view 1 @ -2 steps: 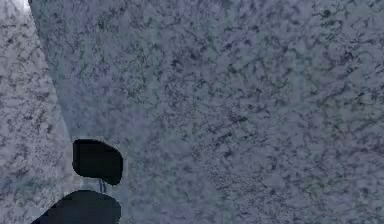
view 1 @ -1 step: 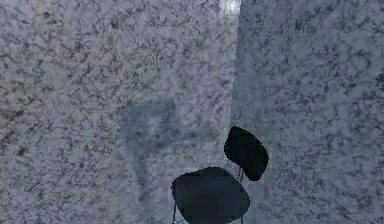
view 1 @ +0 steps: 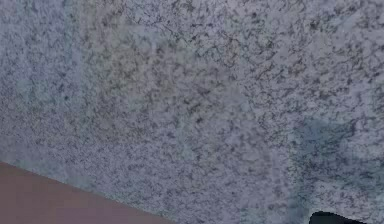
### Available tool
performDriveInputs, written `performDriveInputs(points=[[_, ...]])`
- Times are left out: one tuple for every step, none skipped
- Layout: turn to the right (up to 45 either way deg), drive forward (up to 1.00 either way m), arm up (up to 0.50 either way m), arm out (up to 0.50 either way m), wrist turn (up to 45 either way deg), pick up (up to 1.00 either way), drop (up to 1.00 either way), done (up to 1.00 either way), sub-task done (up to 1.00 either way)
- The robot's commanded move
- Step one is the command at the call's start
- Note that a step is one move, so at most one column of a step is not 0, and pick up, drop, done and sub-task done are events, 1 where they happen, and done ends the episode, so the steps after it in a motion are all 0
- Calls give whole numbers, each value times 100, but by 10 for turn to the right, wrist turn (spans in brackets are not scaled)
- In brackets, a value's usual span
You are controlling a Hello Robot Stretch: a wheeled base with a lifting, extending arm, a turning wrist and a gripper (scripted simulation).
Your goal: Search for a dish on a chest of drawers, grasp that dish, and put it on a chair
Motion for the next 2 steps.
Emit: performDriveInputs(points=[[-90, 0, 0, 0, 0, 0, 0, 0, 0], [450, 0, 0, 0, 0, 0, 0, 0, 0]])
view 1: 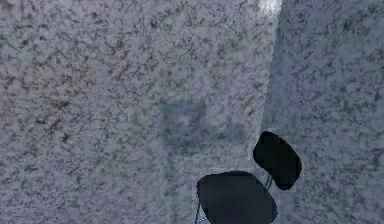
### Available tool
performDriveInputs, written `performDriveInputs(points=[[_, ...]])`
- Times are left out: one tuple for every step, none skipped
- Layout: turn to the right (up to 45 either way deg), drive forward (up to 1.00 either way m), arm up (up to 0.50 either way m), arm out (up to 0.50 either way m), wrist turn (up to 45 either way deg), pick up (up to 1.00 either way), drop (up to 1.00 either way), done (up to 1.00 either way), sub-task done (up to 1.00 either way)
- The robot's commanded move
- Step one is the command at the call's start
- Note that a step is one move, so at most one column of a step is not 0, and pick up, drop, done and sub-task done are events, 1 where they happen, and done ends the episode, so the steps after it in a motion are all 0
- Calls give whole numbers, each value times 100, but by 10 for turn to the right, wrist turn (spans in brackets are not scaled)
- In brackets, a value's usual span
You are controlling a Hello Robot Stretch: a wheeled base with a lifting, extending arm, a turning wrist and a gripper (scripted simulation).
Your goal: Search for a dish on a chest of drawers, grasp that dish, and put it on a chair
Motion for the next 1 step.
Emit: performDriveInputs(points=[[450, 0, 0, 0, 0, 0, 0, 0, 0]])
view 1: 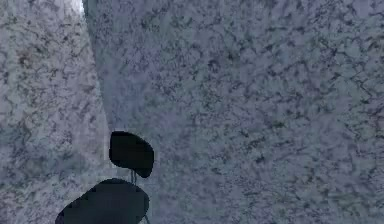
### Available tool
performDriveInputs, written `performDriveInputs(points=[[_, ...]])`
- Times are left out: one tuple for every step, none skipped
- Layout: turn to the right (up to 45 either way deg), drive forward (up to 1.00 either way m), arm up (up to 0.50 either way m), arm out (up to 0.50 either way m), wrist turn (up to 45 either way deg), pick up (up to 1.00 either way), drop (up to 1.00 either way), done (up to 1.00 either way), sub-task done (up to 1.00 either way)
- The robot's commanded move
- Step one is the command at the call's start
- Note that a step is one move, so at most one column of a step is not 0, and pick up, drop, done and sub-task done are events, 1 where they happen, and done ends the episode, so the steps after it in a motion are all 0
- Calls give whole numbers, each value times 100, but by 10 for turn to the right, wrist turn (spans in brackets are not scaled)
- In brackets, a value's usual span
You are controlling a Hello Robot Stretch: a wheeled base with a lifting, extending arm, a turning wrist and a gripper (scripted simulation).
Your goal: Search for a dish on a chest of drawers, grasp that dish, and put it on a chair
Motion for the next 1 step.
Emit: performDriveInputs(points=[[-450, 0, 0, 0, 0, 0, 0, 0, 0]])
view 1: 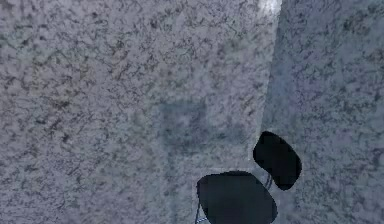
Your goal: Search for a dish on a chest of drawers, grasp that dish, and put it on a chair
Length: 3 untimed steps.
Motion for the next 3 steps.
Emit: performDriveInputs(points=[[-390, 0, 0, 0, 0, 0, 0, 0, 0], [450, 0, 0, 0, 0, 0, 0, 0, 0], [330, 0, 0, 0, 0, 0, 0, 0, 0]])
